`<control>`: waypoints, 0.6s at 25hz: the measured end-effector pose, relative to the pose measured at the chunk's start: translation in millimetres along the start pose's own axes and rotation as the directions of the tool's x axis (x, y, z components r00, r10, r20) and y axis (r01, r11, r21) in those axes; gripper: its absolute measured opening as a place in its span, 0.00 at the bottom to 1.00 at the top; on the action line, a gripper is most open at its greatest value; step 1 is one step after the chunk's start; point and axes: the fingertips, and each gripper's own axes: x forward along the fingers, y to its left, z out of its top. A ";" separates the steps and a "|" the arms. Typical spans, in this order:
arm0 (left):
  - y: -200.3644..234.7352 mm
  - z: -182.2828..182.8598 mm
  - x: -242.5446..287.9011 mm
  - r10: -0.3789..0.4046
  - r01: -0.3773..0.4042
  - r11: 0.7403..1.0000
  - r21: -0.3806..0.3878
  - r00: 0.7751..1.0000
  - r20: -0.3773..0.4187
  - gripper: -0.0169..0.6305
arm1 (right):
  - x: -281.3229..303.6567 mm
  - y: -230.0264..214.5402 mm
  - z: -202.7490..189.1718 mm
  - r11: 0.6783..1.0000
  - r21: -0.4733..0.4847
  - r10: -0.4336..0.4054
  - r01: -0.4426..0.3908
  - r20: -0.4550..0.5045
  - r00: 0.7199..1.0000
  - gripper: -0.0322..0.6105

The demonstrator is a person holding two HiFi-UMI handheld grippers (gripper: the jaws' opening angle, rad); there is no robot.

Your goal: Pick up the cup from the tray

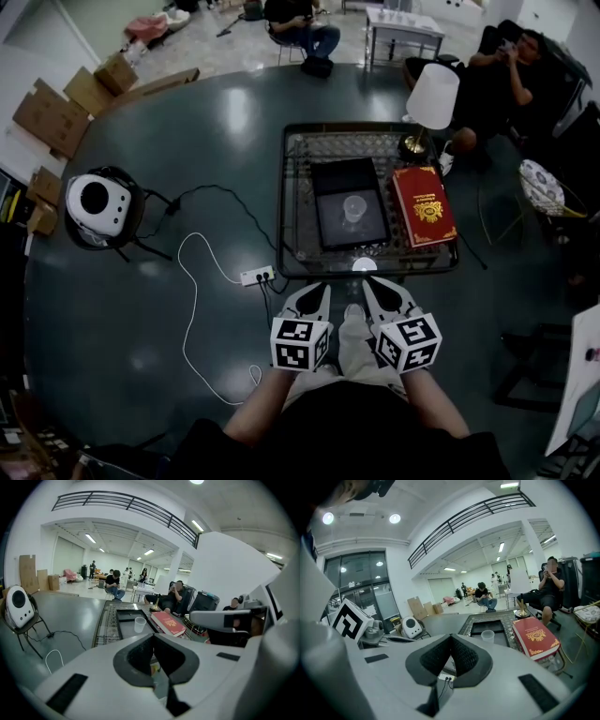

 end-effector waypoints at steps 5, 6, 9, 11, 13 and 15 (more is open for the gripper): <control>1.9 12.8 32.3 0.011 -0.011 1.000 -0.006 1.000 -0.004 0.04 | 14.2 -26.4 8.0 1.000 0.005 0.009 -0.009 -0.025 1.000 0.07; 2.0 14.7 38.5 0.013 -0.013 1.000 -0.005 1.000 -0.005 0.04 | 16.6 -32.2 9.1 1.000 0.006 0.010 -0.009 -0.031 0.999 0.07; 3.2 19.9 56.5 0.019 -0.019 1.000 -0.007 1.000 -0.009 0.04 | 25.1 -49.3 13.4 1.000 0.010 0.013 -0.013 -0.047 0.999 0.07; 3.5 22.8 68.0 0.025 -0.025 1.000 -0.013 1.000 -0.017 0.04 | 31.1 -60.5 16.5 1.000 0.014 0.017 -0.016 -0.056 0.998 0.07; 3.4 24.5 79.4 0.030 -0.031 0.999 -0.017 0.999 -0.028 0.04 | 37.4 -70.9 18.9 1.000 0.019 0.024 -0.022 -0.065 0.998 0.07; 3.7 26.1 92.3 0.034 -0.035 0.999 -0.015 0.999 -0.037 0.04 | 45.0 -80.9 20.6 0.999 0.023 0.032 -0.031 -0.075 0.997 0.07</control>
